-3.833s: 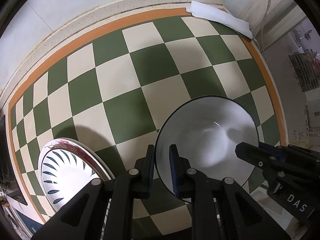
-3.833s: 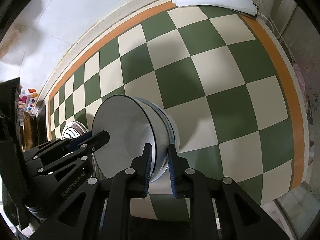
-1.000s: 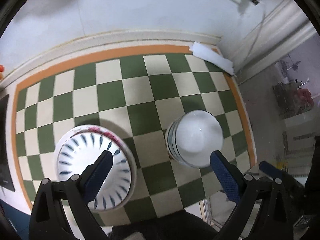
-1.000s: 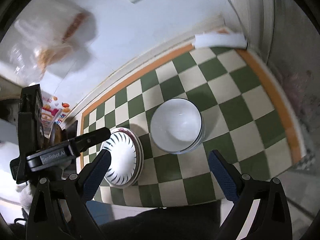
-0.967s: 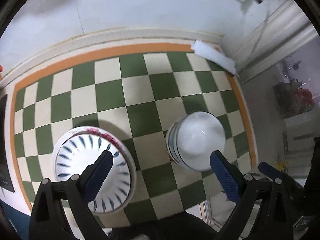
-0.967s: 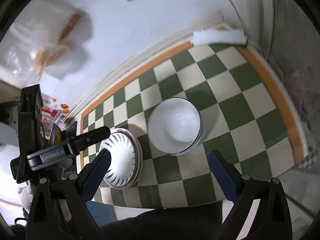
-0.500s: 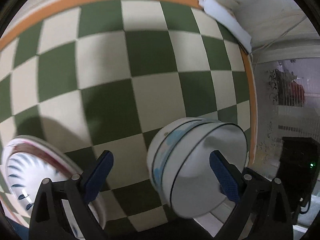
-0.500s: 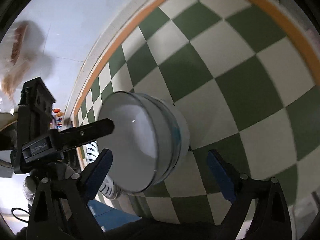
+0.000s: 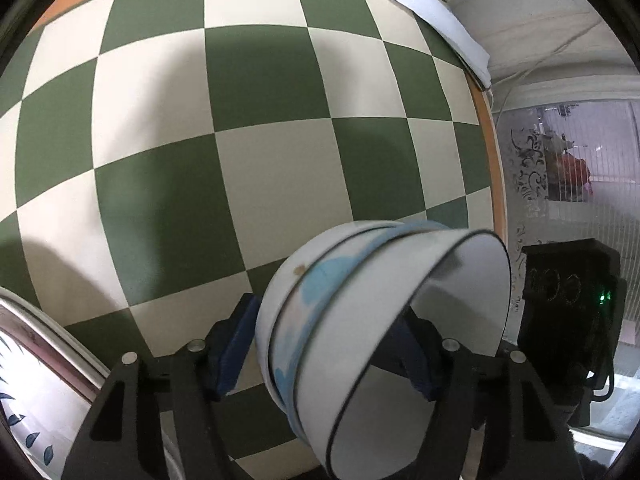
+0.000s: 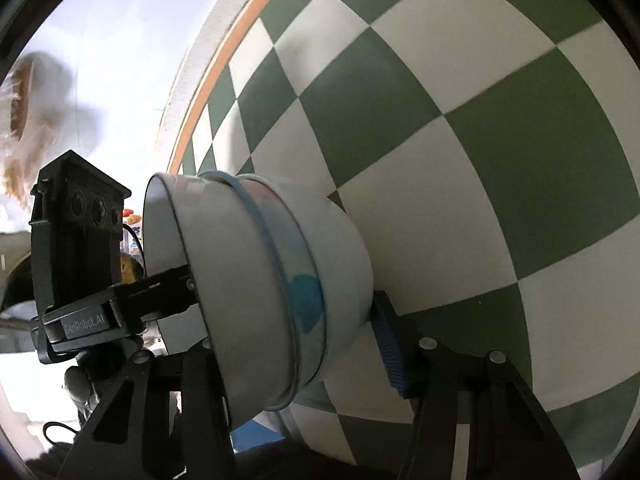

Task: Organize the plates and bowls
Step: 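Lift and carry the bowl stack with both grippers toward the plate stack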

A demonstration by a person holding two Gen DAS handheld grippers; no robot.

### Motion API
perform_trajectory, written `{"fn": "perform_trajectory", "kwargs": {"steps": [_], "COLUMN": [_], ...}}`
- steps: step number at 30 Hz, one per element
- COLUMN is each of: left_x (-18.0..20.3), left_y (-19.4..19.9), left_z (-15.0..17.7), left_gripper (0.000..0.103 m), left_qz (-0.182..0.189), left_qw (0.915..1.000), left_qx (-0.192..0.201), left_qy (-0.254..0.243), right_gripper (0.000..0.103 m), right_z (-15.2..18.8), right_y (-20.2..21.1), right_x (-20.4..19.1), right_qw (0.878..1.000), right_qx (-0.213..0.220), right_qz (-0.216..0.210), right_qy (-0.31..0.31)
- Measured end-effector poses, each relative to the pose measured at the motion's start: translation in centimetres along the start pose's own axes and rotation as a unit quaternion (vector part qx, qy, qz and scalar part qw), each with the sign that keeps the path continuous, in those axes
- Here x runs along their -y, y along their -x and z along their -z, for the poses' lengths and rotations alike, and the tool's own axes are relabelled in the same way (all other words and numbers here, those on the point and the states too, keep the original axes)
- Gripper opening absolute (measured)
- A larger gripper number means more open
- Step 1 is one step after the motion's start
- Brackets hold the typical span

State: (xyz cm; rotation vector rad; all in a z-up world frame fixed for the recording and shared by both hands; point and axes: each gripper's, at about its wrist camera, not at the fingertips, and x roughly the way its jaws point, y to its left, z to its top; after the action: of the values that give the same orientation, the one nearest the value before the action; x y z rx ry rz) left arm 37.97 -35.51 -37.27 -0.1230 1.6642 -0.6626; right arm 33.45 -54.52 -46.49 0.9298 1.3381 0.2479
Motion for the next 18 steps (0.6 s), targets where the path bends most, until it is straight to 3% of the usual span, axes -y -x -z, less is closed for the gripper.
{"fn": "perform_trajectory", "kwargs": {"steps": [7, 18], "left_x": [0.1, -0.3], "left_y": [1.3, 4.9], "left_z": [0.6, 1.2], "left_gripper": [0.064, 0.064], "left_qz": [-0.026, -0.025], "left_qw": [0.9992, 0.9967], "left_qx": [0.031, 0.076], "left_qy": [-0.008, 0.003], "right_gripper": [0.054, 0.054], "right_z": [-0.2, -1.2], "right_y": [-0.9, -0.1], "right_x": [-1.1, -5.0], "right_qw": [0.999, 0.995], "right_qx": [0.008, 0.014], "right_qz": [-0.005, 0.003], "right_qy": [0.031, 0.096]}}
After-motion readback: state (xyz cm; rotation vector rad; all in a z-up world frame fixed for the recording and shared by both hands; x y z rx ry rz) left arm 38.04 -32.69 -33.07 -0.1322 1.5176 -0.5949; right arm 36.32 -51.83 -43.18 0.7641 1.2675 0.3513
